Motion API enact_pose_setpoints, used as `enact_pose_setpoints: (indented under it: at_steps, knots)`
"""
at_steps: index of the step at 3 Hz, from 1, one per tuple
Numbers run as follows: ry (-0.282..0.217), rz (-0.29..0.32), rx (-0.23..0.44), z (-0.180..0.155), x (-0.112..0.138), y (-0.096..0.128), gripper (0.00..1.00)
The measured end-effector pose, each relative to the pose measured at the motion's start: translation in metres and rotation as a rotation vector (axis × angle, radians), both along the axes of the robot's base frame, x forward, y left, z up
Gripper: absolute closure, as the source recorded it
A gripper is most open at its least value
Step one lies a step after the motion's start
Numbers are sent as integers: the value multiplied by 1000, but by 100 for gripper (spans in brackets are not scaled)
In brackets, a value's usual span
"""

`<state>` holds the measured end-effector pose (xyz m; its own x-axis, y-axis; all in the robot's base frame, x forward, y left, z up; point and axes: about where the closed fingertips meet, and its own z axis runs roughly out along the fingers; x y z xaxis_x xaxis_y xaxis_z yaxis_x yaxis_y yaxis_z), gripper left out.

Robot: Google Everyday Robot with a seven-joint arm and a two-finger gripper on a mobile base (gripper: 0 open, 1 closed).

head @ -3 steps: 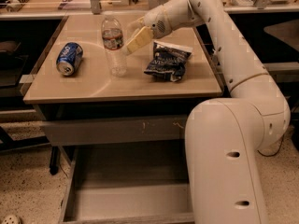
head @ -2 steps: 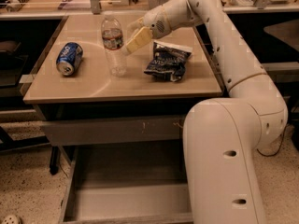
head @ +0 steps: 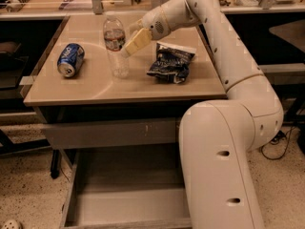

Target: Place water bottle into middle drawer

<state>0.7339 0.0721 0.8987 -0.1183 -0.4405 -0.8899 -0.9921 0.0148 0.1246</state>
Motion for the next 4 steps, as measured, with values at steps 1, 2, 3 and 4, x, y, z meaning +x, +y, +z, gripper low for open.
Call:
enact_pose_setpoints:
  at_steps: [1, 2, 3, 4]
  knots:
    - [7, -8, 24, -3, 1, 6, 0]
    - [21, -14, 39, -8, 1, 13, 0]
    - [37, -15, 48, -13, -1, 19, 0]
    - [39, -15, 48, -14, -1, 20, 18]
